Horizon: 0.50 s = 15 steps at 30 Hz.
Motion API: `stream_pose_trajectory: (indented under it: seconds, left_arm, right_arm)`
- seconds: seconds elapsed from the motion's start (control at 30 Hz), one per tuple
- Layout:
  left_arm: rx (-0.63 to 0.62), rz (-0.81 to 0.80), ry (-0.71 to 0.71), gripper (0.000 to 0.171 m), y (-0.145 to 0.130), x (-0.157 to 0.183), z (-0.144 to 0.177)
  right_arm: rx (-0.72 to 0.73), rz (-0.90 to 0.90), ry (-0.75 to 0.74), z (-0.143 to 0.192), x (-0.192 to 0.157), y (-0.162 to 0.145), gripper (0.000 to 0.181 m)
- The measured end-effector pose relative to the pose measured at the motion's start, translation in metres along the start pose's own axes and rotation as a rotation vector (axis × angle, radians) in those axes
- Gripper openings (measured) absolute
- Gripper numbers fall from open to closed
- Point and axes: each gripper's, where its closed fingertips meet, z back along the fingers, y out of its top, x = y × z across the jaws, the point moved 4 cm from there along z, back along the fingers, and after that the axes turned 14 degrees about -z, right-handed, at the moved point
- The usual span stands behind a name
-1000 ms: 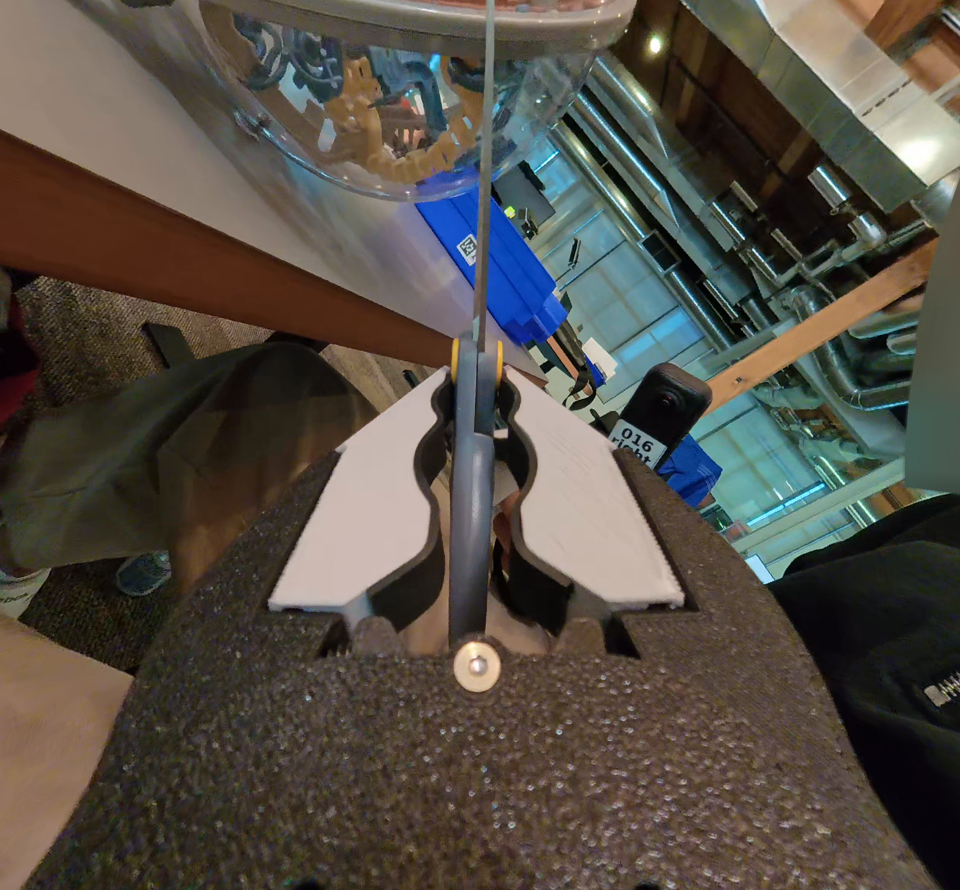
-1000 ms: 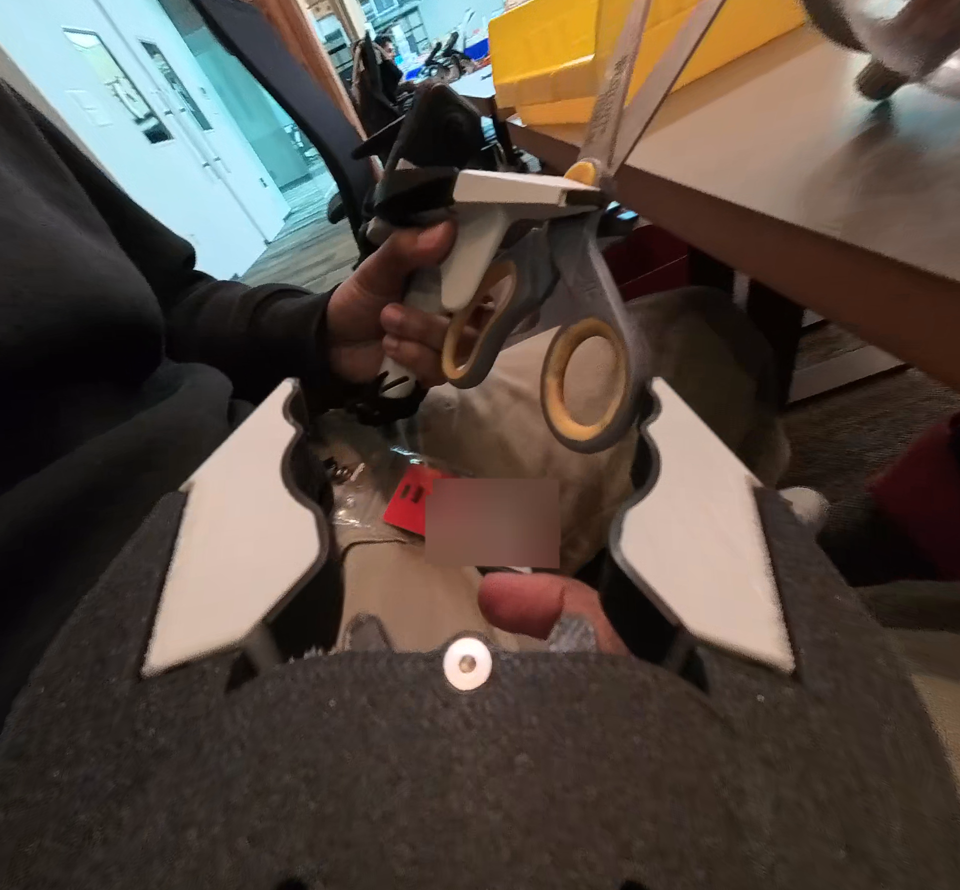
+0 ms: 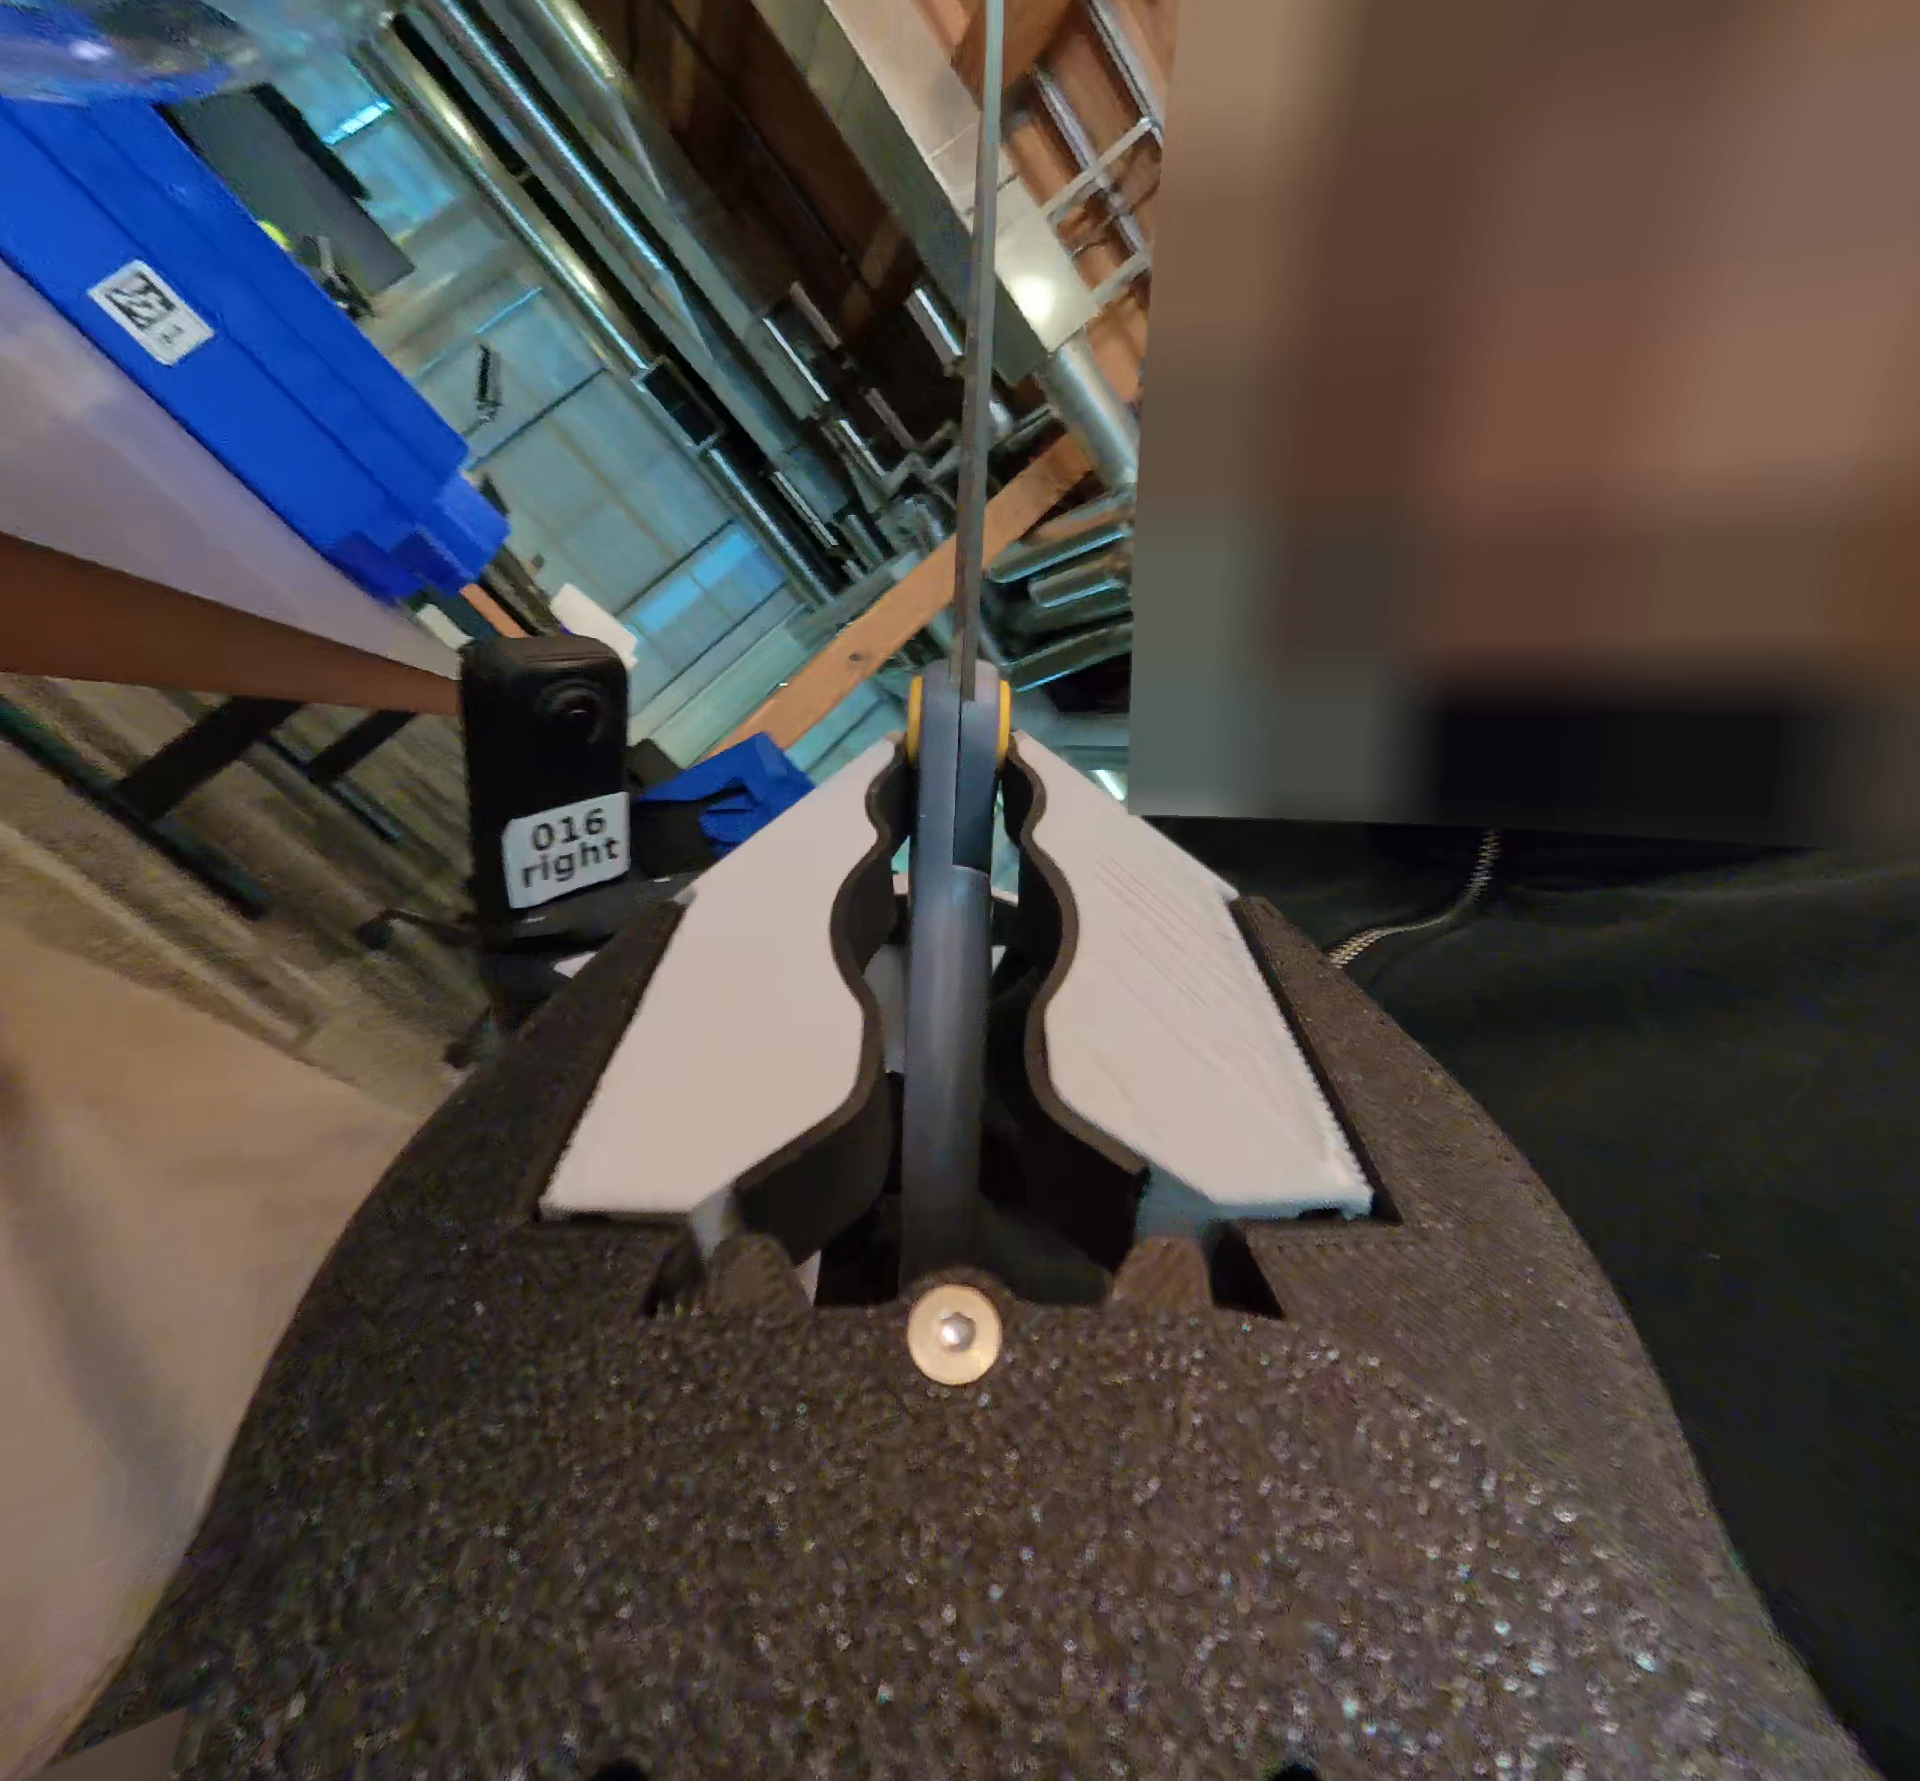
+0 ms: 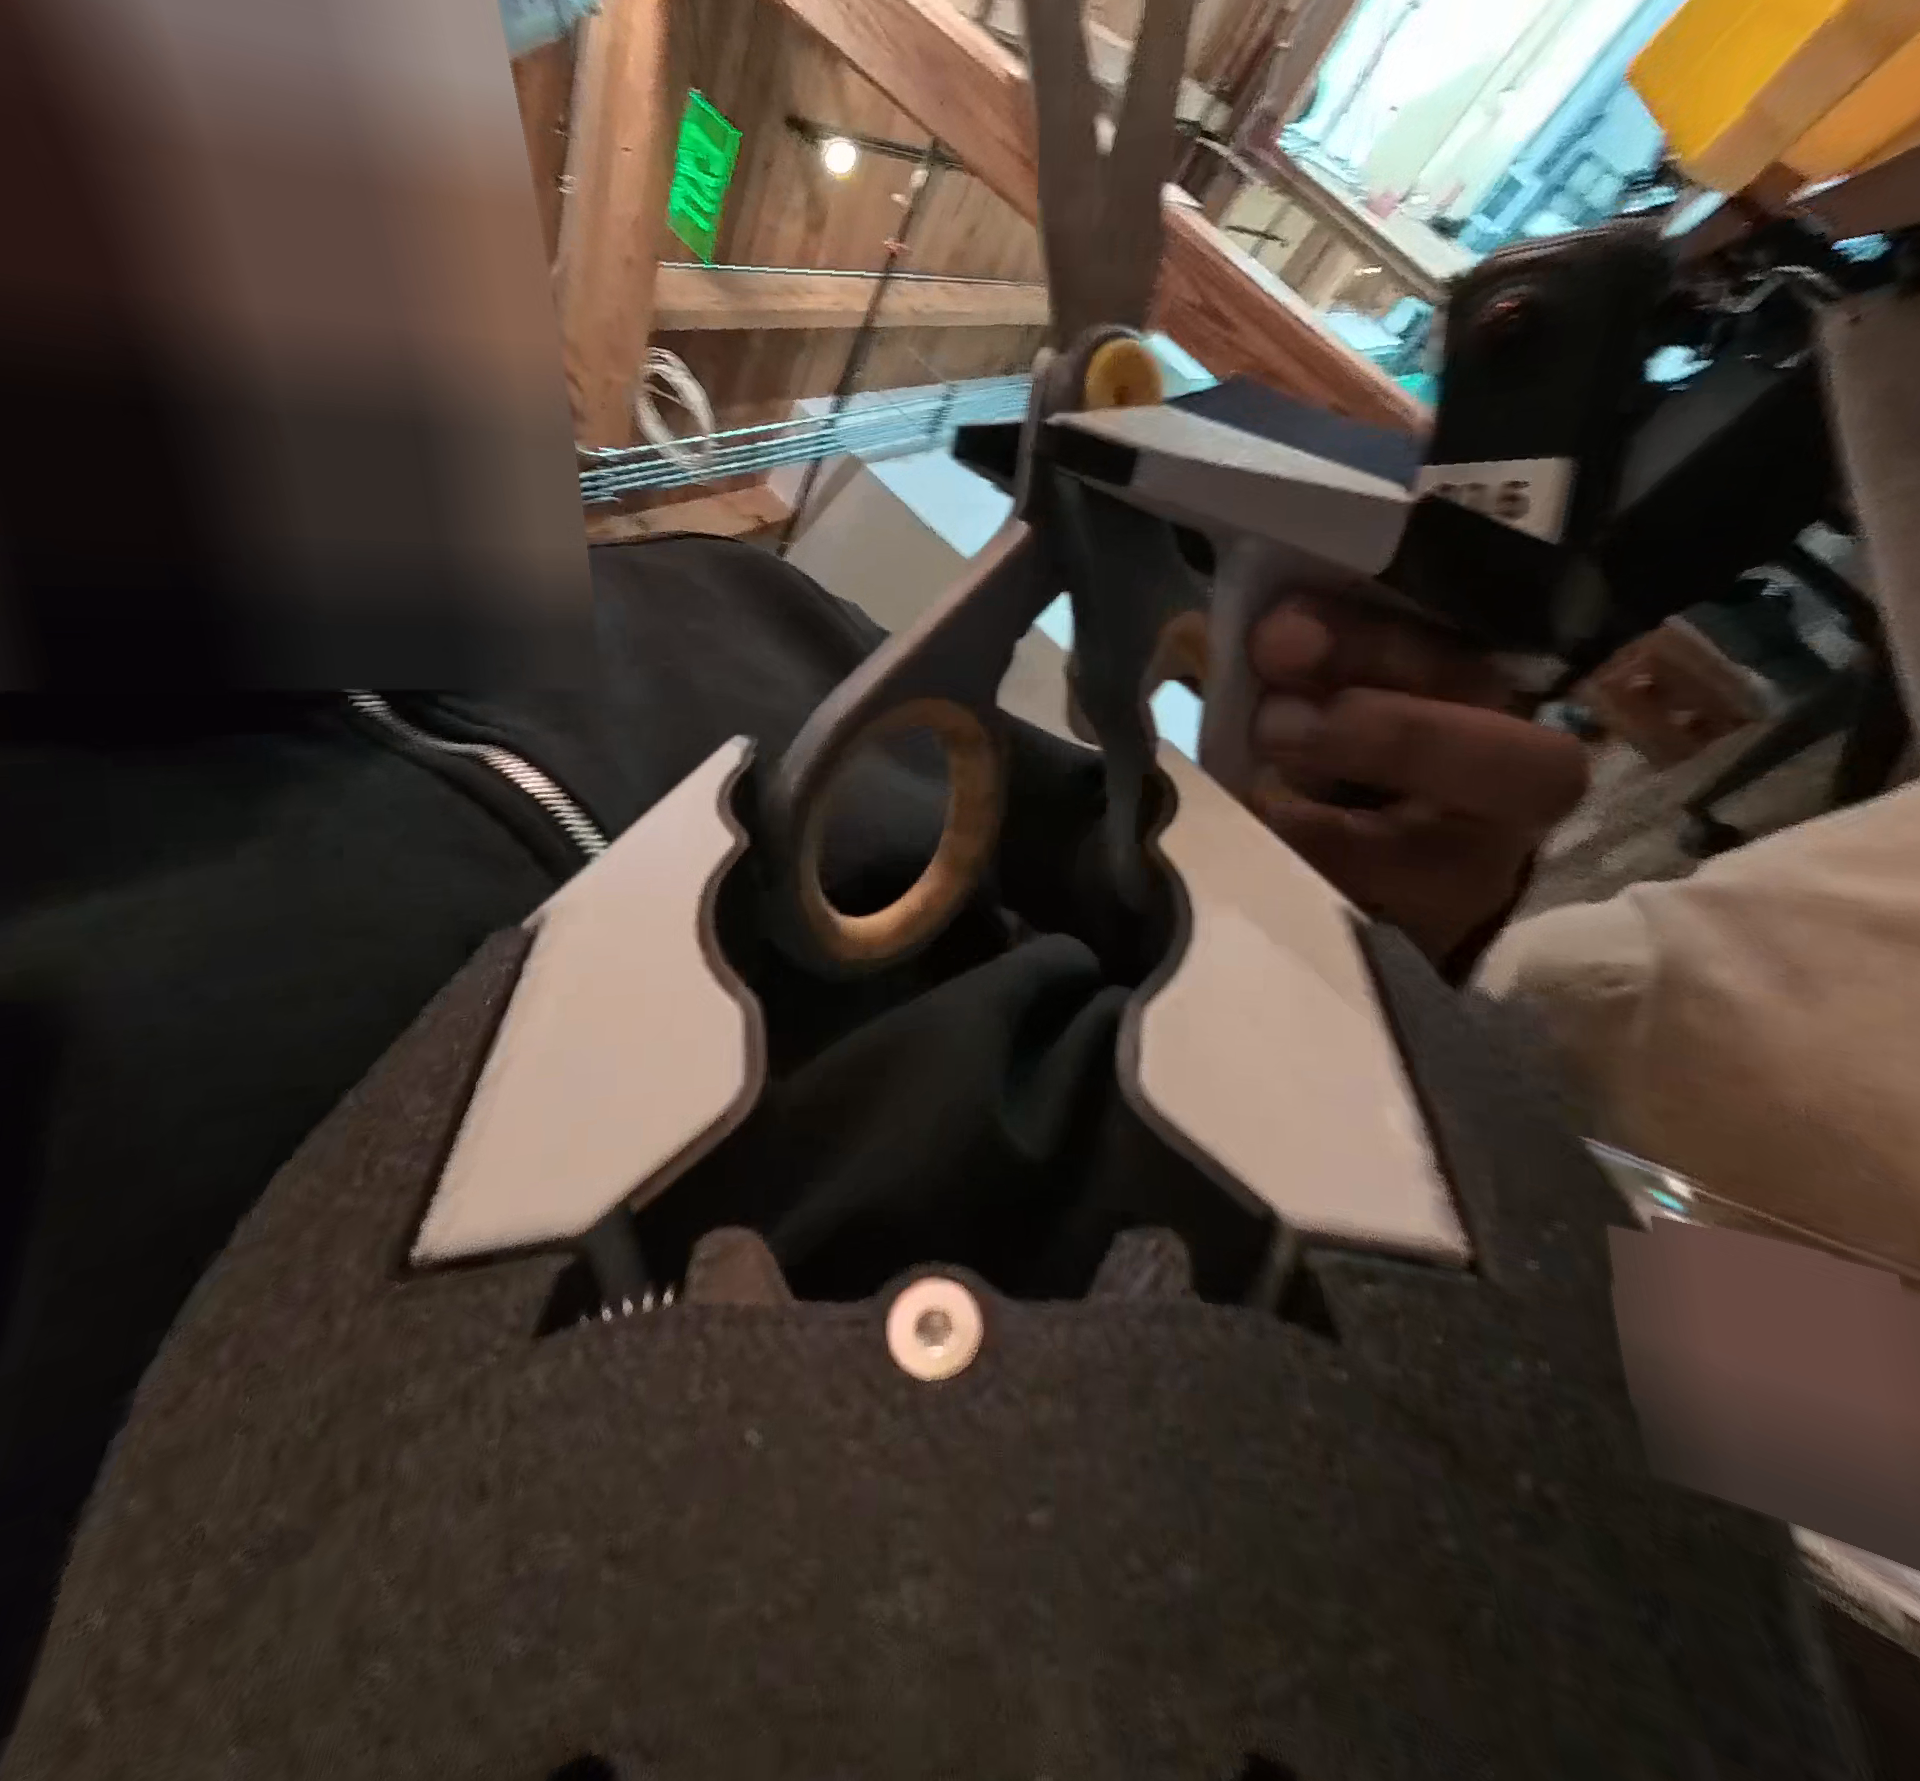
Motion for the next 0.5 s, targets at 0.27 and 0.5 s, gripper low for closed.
stream_pose_trajectory:
  seconds: [0.27,0.5]
  left_arm:
    - [0.031,0.072,-0.146,0.013,-0.001,0.015,-0.003]
    - [0.039,0.105,-0.211,0.013,-0.004,0.022,-0.006]
  right_arm:
    - [0.013,-0.038,0.066,0.0,-0.008,0.001,0.07]
    - [0.015,-0.076,0.076,-0.001,-0.007,0.0,0.07]
